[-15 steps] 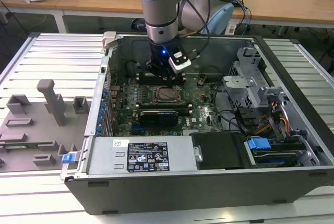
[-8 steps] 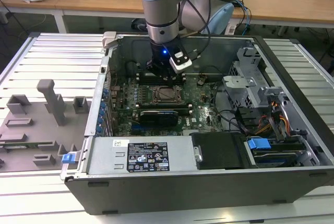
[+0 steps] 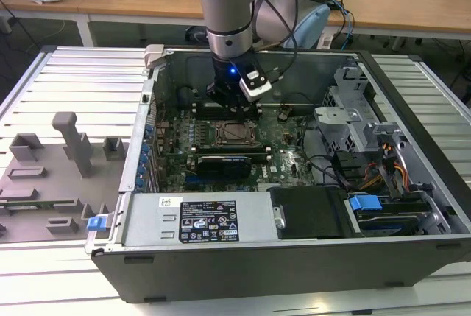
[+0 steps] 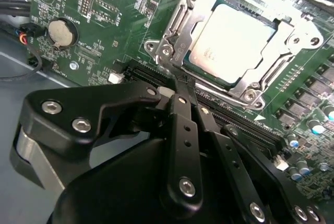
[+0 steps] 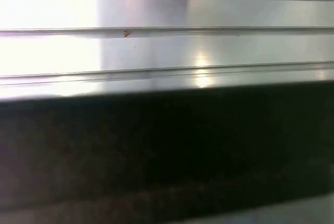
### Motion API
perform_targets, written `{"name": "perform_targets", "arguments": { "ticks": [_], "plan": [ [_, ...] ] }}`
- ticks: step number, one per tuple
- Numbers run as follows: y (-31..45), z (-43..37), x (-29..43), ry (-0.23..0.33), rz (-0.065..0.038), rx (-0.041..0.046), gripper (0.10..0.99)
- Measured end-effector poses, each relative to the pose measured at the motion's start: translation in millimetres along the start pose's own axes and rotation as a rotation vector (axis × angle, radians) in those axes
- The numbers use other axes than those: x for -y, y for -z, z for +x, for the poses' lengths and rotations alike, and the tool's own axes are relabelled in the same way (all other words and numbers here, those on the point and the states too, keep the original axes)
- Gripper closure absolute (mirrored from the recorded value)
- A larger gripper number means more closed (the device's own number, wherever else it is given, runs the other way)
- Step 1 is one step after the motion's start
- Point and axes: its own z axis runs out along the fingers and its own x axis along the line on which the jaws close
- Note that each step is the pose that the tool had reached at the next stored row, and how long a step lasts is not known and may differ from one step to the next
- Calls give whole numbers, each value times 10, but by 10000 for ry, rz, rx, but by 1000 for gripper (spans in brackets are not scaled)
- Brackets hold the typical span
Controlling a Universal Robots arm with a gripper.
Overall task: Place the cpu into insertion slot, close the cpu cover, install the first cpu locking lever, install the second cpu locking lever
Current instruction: 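Install the first cpu locking lever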
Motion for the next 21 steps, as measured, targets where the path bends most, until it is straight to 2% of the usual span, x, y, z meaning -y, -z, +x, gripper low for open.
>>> {"name": "perform_targets", "arguments": {
  "ticks": [1,3,13,21],
  "plan": [
    [10,-2,-1,9,70,8,980],
    [11,-2,0,19,119,8,980],
    [-47,7,-3,21,137,10,980],
    [32,-8,-12,19,135,13,980]
  ]
}}
